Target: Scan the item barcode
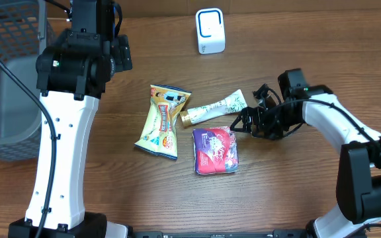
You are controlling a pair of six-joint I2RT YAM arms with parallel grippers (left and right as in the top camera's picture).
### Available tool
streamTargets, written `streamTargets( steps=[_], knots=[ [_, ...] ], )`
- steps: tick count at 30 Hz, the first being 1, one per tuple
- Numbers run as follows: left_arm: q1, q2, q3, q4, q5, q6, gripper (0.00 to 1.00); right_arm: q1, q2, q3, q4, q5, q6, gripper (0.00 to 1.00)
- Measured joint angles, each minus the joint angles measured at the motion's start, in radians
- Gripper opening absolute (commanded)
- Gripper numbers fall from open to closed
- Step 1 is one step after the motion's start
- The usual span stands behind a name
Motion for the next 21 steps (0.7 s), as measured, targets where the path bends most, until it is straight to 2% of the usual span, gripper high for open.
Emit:
streamTargets(
  steps=[9,14,16,17,20,21],
  knots=[
    [0.000,0.000,0.000,-0.025,0.006,0.000,1.00,0.021,0.003,-0.036,0.177,-0.058,-0.009,1.00],
    [0.000,0.000,0.000,-0.028,0.006,0.000,1.00,0.086,0.051,-0.036,0.234,-0.064,-0.007,0.98],
    [0.000,0.000,0.000,-0.033,0.005,0.000,1.00,0.112,0.088,-0.036,0.238,-0.065,-0.007,0.86],
    [0.000,0.000,0.000,-0.037,0.005,0.000,1.00,0.121,0.109,-0.037,0.240,-0.064,-0.007,0.67],
    [0.000,0.000,0.000,-0.055,0.005,0.000,1.00,0.130,0.157,-0.037,0.239,-0.078,-0.005,0.44],
    [0.000,0.000,0.000,-0.059,0.005,0.000,1.00,0.129,0.165,-0.037,0.237,-0.083,-0.005,0.29]
  ],
)
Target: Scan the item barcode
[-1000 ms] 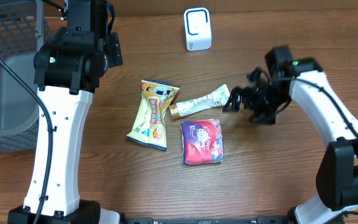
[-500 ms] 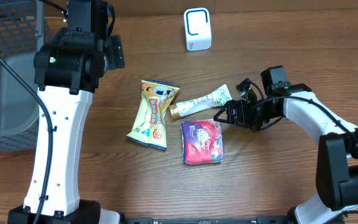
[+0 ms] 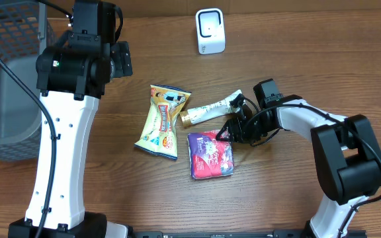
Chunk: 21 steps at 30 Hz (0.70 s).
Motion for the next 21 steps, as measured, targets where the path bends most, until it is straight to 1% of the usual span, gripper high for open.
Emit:
streamTargets(
  steps=[1,3,9,13,16,18,19,20,21],
  knots=[
    [0.000,0.000,0.000,-0.003,0.000,0.000,1.00,-0.001,0.005,-0.001,0.000,-0.006,-0.005,0.13],
    [0.000,0.000,0.000,-0.006,0.000,0.000,1.00,-0.002,0.005,-0.001,0.002,-0.013,-0.019,0.04],
    [0.000,0.000,0.000,-0.007,-0.004,0.000,1.00,-0.002,0.005,0.002,-0.013,-0.019,-0.032,0.04],
    [0.000,0.000,0.000,-0.007,-0.005,0.000,1.00,-0.002,0.003,0.042,-0.114,0.003,-0.050,0.04],
    [0.000,0.000,0.000,-0.008,-0.004,0.000,1.00,-0.001,-0.033,0.121,-0.270,0.119,-0.066,0.04],
    [0.000,0.000,0.000,-0.005,-0.005,0.000,1.00,0.002,-0.088,0.201,-0.363,0.276,-0.070,0.04],
    [0.000,0.000,0.000,-0.003,-0.005,0.000,1.00,0.003,-0.111,0.227,-0.378,0.336,-0.067,0.04],
    [0.000,0.000,0.000,0.000,-0.005,0.000,1.00,0.008,-0.148,0.275,-0.404,0.463,-0.055,0.04],
    [0.000,0.000,0.000,0.005,-0.005,0.000,1.00,0.011,-0.166,0.297,-0.415,0.521,-0.048,0.04]
  ],
)
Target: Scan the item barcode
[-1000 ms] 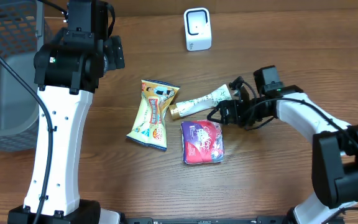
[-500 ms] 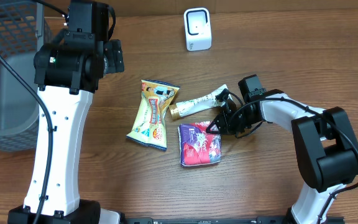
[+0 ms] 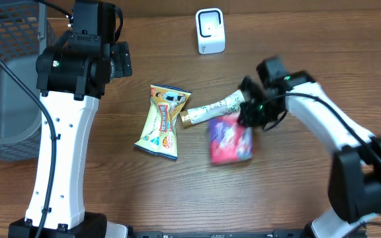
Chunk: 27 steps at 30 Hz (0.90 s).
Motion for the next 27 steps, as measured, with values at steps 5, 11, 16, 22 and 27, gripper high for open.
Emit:
streamTargets(
  steps=[5,11,16,22,27],
  knots=[
    [0.000,0.000,0.000,0.007,0.000,0.000,1.00,0.028,-0.090,0.108,-0.123,0.375,0.045,0.04],
    [0.000,0.000,0.000,0.035,0.000,0.000,1.00,0.122,-0.099,0.137,-0.214,0.772,0.092,0.04],
    [0.000,0.000,0.000,0.063,0.000,0.000,1.00,0.285,-0.099,0.137,-0.220,1.138,0.104,0.04],
    [0.000,0.000,0.000,0.072,0.000,0.000,1.00,0.418,-0.098,0.136,-0.163,1.387,0.106,0.04],
    [0.000,0.000,0.000,0.074,0.000,-0.023,1.00,0.406,-0.050,0.115,-0.045,1.566,0.098,0.04]
  ],
)
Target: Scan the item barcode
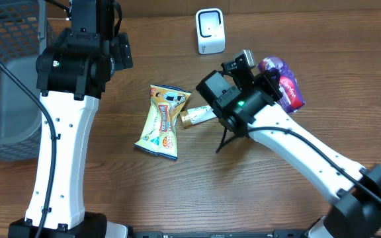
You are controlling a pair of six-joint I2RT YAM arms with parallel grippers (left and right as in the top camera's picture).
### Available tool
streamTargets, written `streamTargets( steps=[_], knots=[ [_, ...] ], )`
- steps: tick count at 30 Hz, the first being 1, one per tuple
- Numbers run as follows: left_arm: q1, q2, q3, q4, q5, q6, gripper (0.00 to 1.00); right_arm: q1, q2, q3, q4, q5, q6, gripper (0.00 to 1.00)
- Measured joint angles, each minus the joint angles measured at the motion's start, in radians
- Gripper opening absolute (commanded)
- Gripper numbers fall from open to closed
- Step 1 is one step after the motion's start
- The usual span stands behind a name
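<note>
The purple and red snack pouch (282,82) is held in the air to the right of the white barcode scanner (210,31), which stands at the back of the table. My right gripper (268,80) is shut on the pouch's left edge. The right arm crosses over the middle of the table. My left arm (78,66) rises at the left; its gripper is out of view.
A yellow snack packet (161,121) lies in the middle of the table. Beside it a white tube with a gold cap (196,114) lies partly hidden under the right arm. A grey mesh basket (8,79) stands at the far left.
My right gripper has lifted the pouch from just above the table by the tube up and to the back right, near the scanner. The left arm is still.
My right gripper first stood just right of the pouch lying on the table. Then it was at the pouch's upper right corner. After that the pouch hung off the table in its grip, and now it is raised to the right of the scanner.
</note>
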Motion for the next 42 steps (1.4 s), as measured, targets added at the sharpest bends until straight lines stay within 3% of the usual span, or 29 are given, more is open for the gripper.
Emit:
streamTargets(
  steps=[5,14,21,26,28,29,32,42],
  knots=[
    [0.000,0.000,0.000,0.006,0.000,-0.010,1.00,-0.007,0.140,-0.076,0.217,0.193,-0.132,0.04],
    [0.000,0.000,0.000,0.006,0.000,-0.024,1.00,0.009,0.291,-0.132,0.232,0.257,-0.236,0.04],
    [0.000,0.000,0.000,0.006,0.000,-0.025,1.00,0.046,0.314,-0.132,0.236,0.182,-0.247,0.15],
    [0.000,0.000,0.000,0.005,0.000,-0.025,1.00,0.117,0.320,-0.132,0.233,0.061,-0.251,0.37],
    [0.000,0.000,0.000,0.005,0.000,-0.025,1.00,0.141,0.320,-0.132,0.231,0.024,-0.256,0.57],
    [0.000,0.000,0.000,0.005,0.000,-0.025,1.00,0.151,0.320,-0.132,0.230,0.001,-0.253,0.73],
    [0.000,0.000,0.000,0.003,0.000,-0.026,1.00,0.166,0.321,-0.132,0.214,-0.054,-0.254,1.00],
    [0.000,0.000,0.000,0.003,0.000,-0.025,1.00,0.259,0.322,-0.127,0.129,-0.103,-0.190,1.00]
  ],
)
